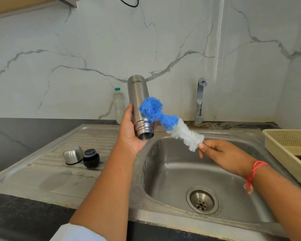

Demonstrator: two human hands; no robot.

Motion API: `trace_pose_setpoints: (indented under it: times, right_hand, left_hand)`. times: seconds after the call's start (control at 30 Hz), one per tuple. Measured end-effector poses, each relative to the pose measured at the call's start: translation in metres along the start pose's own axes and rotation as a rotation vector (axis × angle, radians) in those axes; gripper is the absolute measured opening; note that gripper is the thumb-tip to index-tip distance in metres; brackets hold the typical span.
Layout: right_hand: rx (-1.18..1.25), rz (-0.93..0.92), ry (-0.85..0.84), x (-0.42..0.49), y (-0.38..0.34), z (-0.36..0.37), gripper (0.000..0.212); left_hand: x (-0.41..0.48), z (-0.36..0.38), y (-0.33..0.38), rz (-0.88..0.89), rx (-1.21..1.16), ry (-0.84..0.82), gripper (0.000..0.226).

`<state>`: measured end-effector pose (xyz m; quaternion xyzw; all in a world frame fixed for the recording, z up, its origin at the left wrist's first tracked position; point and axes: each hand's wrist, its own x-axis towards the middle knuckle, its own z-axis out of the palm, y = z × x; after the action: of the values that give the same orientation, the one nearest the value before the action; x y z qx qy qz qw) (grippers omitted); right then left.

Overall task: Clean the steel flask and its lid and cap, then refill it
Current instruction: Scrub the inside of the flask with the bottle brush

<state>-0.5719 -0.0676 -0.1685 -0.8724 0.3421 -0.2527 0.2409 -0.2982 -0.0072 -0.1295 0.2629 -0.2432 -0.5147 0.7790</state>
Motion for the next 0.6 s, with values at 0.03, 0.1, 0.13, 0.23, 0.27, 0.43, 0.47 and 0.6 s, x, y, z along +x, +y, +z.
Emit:
trace_pose_setpoints:
  times: [0.03,0.1,0.13,0.23,0.27,0.43,0.47,0.6]
  right_hand:
    - [-0.001,-0.006,0.004,0.001,-0.001,0.001,0.038]
    - [-0.007,-0.008,0.008,0.002,-0.004,0.003,0.039]
    - [-0.008,-0.005,0.011,0.002,-0.004,0.003,0.039]
    - [-0.02,0.02,0.032,0.001,-0.004,0.004,0.04]
    - [-0.025,0.033,0.043,0.0,-0.004,0.004,0.041]
    - [0.008,0.086,0.113,0.002,-0.009,0.007,0.042]
    - [0.016,0.092,0.115,0.002,-0.01,0.009,0.042]
    - [0.045,0.102,0.102,0.004,-0.014,0.017,0.043]
  left_hand:
    - [0.0,0.0,-0.002,0.006,0.015,-0.007,0.057]
    - [0.003,0.0,-0.005,0.019,0.057,-0.003,0.057]
    - [0.003,0.0,-0.006,0.022,0.064,0.005,0.056]
    - [0.005,0.002,-0.006,0.029,0.02,0.069,0.047]
    - [0.005,0.002,-0.005,0.04,-0.005,0.094,0.046]
    - [0.007,0.0,-0.005,0.119,-0.067,0.193,0.069]
    - [0.007,0.001,-0.006,0.118,-0.075,0.2,0.069]
    - [0.005,0.005,-0.012,0.118,-0.054,0.249,0.063]
